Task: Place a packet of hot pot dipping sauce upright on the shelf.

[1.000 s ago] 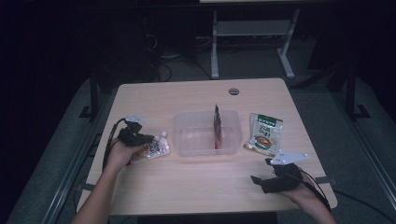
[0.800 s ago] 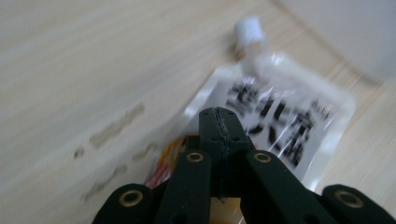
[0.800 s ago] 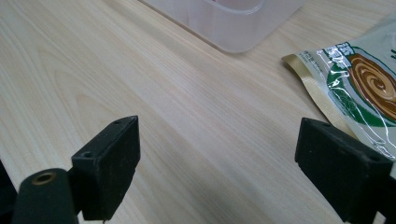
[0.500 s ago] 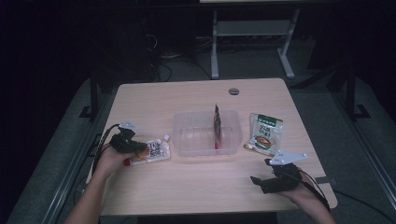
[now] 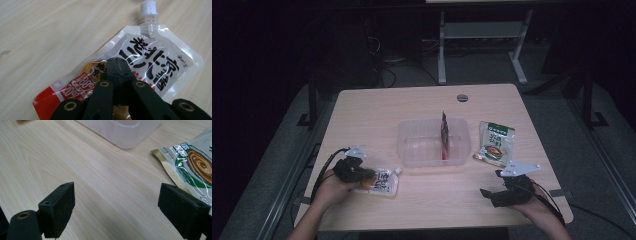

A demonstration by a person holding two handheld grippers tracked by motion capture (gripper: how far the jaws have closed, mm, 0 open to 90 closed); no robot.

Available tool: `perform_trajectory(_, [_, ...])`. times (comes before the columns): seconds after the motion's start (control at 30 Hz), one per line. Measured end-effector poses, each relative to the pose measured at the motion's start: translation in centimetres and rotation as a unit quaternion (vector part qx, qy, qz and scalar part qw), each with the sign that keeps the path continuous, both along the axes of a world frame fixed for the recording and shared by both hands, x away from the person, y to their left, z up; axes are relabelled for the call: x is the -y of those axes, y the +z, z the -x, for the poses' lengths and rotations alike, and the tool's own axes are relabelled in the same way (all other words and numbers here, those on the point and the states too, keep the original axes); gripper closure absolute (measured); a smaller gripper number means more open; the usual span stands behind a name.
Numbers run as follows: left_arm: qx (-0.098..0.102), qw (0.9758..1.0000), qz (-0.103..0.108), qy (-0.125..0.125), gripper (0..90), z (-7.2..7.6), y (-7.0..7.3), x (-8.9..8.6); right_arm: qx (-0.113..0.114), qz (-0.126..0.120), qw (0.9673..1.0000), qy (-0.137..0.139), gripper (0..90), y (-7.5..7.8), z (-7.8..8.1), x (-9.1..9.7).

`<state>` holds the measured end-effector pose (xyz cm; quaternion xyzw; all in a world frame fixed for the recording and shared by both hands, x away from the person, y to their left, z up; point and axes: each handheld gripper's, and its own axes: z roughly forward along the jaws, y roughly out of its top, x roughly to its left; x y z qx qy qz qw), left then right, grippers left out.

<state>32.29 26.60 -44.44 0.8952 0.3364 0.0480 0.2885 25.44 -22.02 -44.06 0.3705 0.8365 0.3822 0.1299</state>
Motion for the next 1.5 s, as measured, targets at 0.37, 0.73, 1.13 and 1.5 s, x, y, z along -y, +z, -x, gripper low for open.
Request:
perform_trajectory(0.37, [0.002, 0.9993, 0.005, -0.036, 90.0, 0.7, 0.6, 3.3, 0.000, 0.001, 1.0000, 0.002, 13.7, 0.0, 0.0, 0.0])
perform_trajectory(0.73, [0.027, 0.9961, -0.016, 0.082, 90.0, 1.0, 1.7, -6.1, 0.000, 0.002, 1.0000, 0.004, 13.8, 0.0, -0.1, -0.1])
perform_trajectory(1.13, [-0.017, 0.9976, -0.035, 0.058, 90.0, 0.5, 0.3, -5.4, -0.003, 0.002, 1.0000, 0.006, 13.8, 0.0, -0.1, -0.1])
perform_trajectory(1.5, [-0.017, 0.9992, -0.033, 0.011, 90.0, 0.6, 0.1, -3.0, -0.023, -0.010, 0.9994, 0.025, 14.6, -0.2, -0.4, -0.5])
